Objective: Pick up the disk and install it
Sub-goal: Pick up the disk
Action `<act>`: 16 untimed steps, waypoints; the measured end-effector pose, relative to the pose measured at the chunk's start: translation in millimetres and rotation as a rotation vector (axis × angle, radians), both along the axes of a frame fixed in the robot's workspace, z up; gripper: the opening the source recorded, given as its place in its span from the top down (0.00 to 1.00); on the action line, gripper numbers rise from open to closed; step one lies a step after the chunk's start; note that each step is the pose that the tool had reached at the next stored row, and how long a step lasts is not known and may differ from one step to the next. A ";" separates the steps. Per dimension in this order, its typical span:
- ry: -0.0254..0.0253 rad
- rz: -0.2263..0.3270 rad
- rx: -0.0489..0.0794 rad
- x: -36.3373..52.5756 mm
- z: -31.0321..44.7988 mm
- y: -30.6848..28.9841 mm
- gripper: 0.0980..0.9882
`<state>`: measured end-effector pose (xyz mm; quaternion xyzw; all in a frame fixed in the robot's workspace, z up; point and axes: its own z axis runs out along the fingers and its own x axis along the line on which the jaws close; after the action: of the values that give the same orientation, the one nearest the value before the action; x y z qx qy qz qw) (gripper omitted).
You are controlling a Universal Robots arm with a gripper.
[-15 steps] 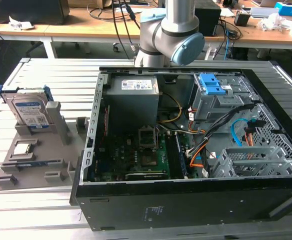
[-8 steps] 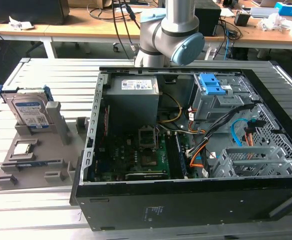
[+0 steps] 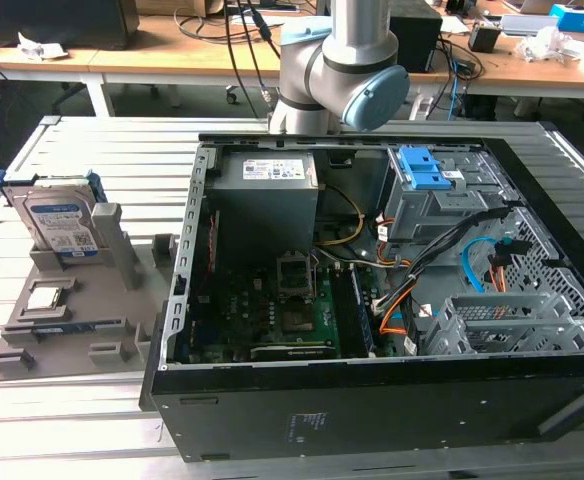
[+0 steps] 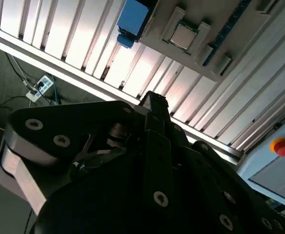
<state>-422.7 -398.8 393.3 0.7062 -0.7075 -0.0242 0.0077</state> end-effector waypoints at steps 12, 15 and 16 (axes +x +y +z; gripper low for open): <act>0.0000 0.159 0.000 0.0 0.0 0.0 0.99; 0.0000 0.202 0.000 0.0 0.0 0.0 0.99; 0.0000 0.214 0.000 0.0 0.0 0.0 0.99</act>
<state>-422.7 -398.9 393.3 0.7779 -0.6279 -0.0232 0.0102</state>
